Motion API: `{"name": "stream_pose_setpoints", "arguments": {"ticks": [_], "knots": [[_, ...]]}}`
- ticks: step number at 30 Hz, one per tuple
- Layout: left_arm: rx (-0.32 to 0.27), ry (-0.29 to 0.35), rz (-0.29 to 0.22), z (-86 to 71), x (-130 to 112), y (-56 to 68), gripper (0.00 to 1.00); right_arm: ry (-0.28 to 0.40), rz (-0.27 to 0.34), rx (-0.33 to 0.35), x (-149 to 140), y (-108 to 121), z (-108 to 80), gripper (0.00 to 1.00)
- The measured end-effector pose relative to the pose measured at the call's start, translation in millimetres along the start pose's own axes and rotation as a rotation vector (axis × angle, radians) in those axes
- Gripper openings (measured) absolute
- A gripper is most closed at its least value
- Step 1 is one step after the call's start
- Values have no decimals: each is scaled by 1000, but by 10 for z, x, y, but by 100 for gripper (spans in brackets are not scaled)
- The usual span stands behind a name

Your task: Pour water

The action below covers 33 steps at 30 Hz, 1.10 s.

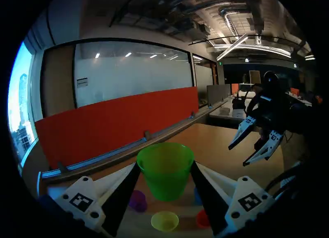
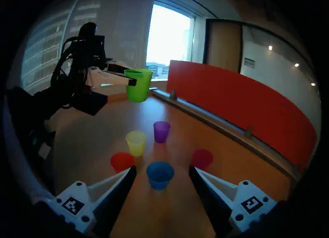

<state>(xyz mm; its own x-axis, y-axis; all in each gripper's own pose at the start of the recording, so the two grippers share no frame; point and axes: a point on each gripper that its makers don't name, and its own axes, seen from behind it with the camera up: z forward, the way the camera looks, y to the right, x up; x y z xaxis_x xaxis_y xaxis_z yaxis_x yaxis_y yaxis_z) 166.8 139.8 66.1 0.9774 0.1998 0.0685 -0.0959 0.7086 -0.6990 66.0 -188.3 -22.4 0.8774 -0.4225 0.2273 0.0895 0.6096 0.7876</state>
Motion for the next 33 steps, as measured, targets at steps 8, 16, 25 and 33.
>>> {"name": "stream_pose_setpoints", "arguments": {"ticks": [8,16,25,33], "knots": [[11,2,-15,-97,-27,-40,86,-12,8,12,-71,1,134,99],[14,-5,-29,-148,-71,-60,86,-32,23,31,-229,3,316,99],[13,-16,-42,-141,-170,-49,86,-48,34,57,-445,7,556,99],[10,-12,-47,-119,-171,-35,86,-96,44,75,-699,-12,810,99]]}}
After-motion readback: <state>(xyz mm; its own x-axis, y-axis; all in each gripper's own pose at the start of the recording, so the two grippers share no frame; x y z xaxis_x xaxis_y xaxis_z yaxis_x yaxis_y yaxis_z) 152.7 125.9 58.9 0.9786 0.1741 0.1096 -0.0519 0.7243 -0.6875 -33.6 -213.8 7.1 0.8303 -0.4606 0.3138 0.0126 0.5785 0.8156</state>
